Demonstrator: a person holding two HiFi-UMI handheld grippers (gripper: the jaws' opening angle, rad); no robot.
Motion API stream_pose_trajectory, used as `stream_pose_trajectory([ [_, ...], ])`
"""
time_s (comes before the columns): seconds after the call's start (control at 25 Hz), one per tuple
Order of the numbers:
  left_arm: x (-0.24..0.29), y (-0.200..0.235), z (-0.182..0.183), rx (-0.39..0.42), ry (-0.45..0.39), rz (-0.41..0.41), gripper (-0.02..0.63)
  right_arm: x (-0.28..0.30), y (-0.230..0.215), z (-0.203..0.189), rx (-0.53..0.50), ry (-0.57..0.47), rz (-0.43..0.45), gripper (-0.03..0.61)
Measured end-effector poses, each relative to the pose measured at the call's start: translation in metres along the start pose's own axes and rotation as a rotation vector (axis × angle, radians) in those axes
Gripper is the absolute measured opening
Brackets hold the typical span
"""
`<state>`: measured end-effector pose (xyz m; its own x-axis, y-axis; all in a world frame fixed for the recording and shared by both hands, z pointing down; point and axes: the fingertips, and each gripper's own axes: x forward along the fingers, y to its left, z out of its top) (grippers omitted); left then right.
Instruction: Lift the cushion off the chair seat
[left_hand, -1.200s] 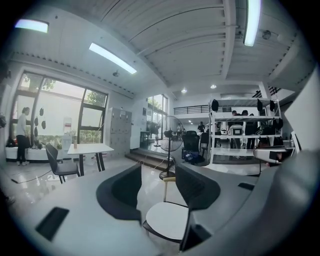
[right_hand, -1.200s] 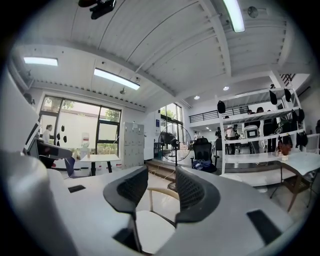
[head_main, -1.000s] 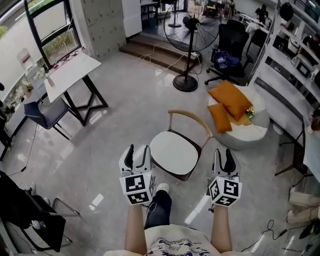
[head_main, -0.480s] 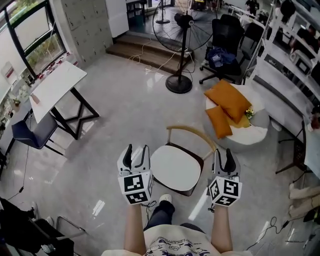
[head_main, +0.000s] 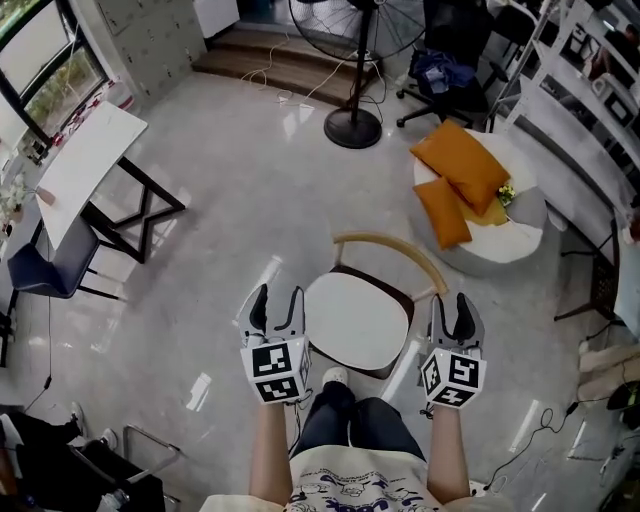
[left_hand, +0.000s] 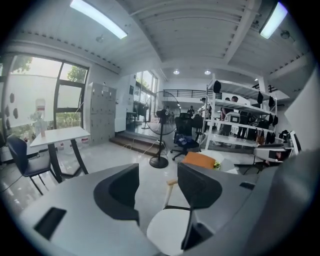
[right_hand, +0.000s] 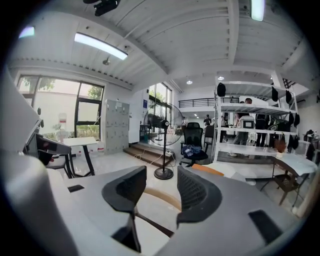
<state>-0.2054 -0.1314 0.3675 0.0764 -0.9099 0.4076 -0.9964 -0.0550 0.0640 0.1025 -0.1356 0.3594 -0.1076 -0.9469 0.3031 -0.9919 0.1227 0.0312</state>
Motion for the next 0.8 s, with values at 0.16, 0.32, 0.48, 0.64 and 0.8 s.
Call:
stream_pose_trajectory([
  [0.16,0.032,-0.001,-0.027,-0.001,0.067,0.004,0.238,0.024,-0.011,-0.031,-0.012,0.066,-0.01,0.209],
  [0.32,0.062,0.003,-0.055,-0.001,0.121,0.031,0.238,0.047,-0.024,-0.064,-0.022,0.124,-0.031,0.209],
  [0.48,0.088,0.006,-0.09,-0.016,0.188,0.039,0.238,0.069,-0.036,-0.104,-0.022,0.188,-0.037,0.209],
  [0.64,0.11,0.009,-0.135,-0.037,0.26,0.053,0.238,0.087,-0.048,-0.158,-0.049,0.276,-0.059,0.21],
  [0.8,0.134,0.009,-0.18,-0.053,0.33,0.044,0.238,0.106,-0.049,-0.214,-0.063,0.362,-0.055,0.212],
])
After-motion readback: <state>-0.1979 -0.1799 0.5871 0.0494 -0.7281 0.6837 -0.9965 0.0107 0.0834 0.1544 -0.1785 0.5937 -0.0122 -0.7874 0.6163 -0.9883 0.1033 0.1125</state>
